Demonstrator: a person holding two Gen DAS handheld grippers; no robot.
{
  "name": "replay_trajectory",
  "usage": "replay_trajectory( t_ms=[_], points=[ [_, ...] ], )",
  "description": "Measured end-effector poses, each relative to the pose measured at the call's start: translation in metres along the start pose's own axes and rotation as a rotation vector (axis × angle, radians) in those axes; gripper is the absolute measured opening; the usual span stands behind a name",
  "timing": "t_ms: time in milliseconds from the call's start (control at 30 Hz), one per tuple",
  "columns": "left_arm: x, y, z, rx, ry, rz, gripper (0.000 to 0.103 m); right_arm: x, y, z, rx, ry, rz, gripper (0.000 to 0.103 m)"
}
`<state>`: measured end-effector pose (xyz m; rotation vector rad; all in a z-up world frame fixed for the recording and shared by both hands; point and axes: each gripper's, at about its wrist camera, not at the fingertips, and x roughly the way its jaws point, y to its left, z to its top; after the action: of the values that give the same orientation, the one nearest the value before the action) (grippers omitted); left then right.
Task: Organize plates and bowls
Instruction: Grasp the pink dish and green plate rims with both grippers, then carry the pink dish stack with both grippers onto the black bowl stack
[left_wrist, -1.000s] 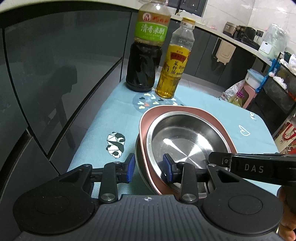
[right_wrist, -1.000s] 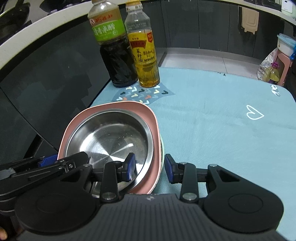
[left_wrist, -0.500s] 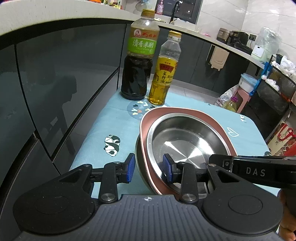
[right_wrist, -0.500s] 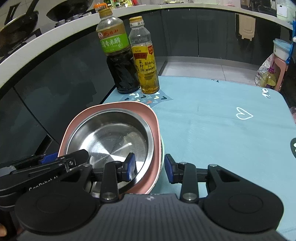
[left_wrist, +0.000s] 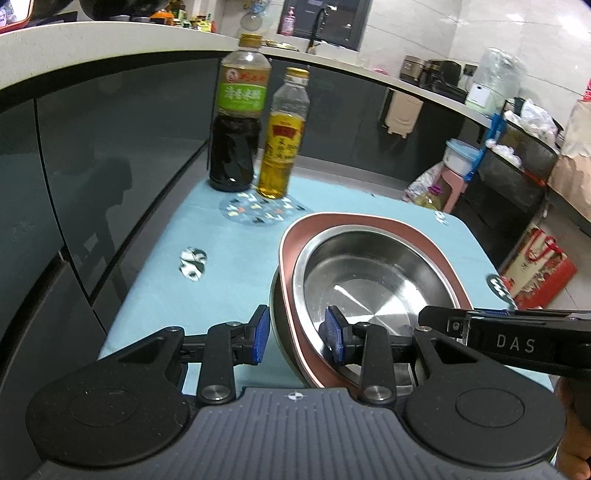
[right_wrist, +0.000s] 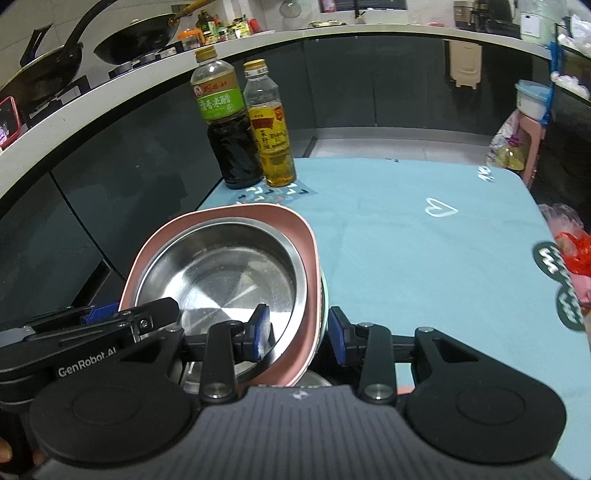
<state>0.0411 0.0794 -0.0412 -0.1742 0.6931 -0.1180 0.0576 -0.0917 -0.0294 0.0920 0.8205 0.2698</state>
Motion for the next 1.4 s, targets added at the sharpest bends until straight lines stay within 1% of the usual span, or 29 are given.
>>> replay_trajectory(
  t_ms=[233, 433, 733, 967, 1000, 1100, 1167, 1267, 1400],
  points=[
    [-0.017, -0.016, -0.022, 0.033, 0.016, -0.03, 0.031, -0.022, -0.008, -0.023, 0.014, -0.002, -0.025, 0.033],
    [-0.021, -0.024, -0.034, 0.054, 0.042, -0.043, 0.031, -0.031, -0.013, -0.033, 0.028, -0.011, -0.041, 0.033],
    [-0.017, -0.026, -0.041, 0.072, 0.069, -0.033, 0.031, -0.027, -0.016, -0.045, 0.035, 0.022, -0.041, 0.033],
    [-0.014, -0.028, -0.046, 0.084, 0.089, -0.047, 0.031, -0.027, -0.021, -0.051, 0.043, 0.028, -0.044, 0.033],
    [-0.013, -0.028, -0.046, 0.087, 0.097, -0.05, 0.031, -0.028, -0.021, -0.051, 0.04, 0.025, -0.032, 0.034],
    [-0.004, -0.026, -0.048, 0.072, 0.138, -0.045, 0.031, -0.027, -0.02, -0.054, 0.027, 0.023, -0.039, 0.033],
    [-0.003, -0.025, -0.049, 0.076, 0.124, -0.047, 0.031, -0.024, -0.019, -0.056, 0.022, 0.02, -0.034, 0.033],
    [-0.004, -0.024, -0.05, 0.076, 0.127, -0.054, 0.031, -0.024, -0.019, -0.057, 0.02, 0.014, -0.034, 0.033],
    [-0.004, -0.023, -0.05, 0.069, 0.129, -0.059, 0.031, -0.027, -0.028, -0.055, 0.067, 0.008, 0.001, 0.034]
  ],
)
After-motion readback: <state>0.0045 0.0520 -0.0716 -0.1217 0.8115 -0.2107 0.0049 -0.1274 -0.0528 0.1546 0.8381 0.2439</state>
